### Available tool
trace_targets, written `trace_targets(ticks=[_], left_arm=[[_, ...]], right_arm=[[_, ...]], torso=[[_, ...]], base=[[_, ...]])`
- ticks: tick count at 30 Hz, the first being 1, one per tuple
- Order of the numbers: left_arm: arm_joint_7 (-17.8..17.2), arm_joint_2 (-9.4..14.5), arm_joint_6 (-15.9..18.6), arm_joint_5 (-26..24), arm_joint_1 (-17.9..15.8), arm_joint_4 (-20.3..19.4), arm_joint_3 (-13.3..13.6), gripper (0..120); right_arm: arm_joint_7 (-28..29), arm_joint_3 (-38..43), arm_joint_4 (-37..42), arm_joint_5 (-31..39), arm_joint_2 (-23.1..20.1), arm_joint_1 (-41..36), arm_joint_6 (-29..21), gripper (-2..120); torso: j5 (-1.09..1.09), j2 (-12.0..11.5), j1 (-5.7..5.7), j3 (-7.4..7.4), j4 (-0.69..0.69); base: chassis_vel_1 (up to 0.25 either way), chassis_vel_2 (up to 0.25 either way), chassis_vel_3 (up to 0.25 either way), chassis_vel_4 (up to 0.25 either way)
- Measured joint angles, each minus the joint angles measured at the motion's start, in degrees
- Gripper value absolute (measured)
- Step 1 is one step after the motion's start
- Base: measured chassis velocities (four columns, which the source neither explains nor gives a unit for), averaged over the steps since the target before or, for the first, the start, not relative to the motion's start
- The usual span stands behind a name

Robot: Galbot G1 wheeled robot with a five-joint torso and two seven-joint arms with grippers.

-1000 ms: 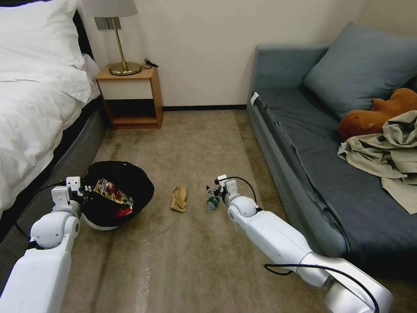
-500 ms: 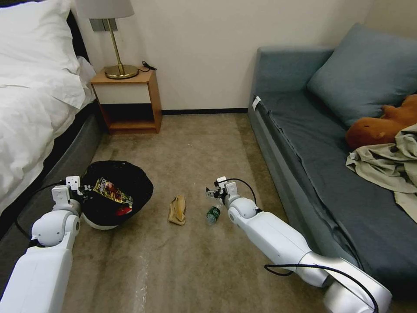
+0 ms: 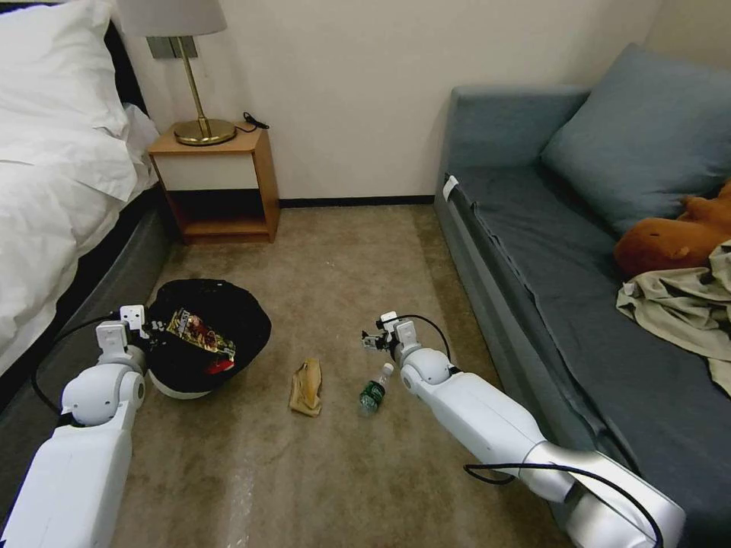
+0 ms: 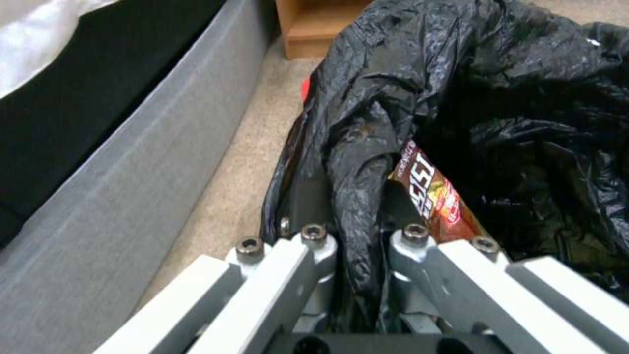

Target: Pick up the trash bin, then pick up the garbage on the floor and place it into the trash bin.

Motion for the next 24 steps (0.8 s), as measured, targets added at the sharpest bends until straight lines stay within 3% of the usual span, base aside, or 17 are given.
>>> trace_targets(ticks=[24], left_arm=[[0.6, -0.2, -1.0, 0.3, -0.3, 0.8, 0.9, 4]], right_arm=[[-0.1, -0.8, -0.3, -1.4, -0.2, -0.5, 0.3, 100]], torso=[[0.0, 0.0, 0.0, 0.0, 0.0]], base=[[-0.106, 0.108, 0.106, -0.11]])
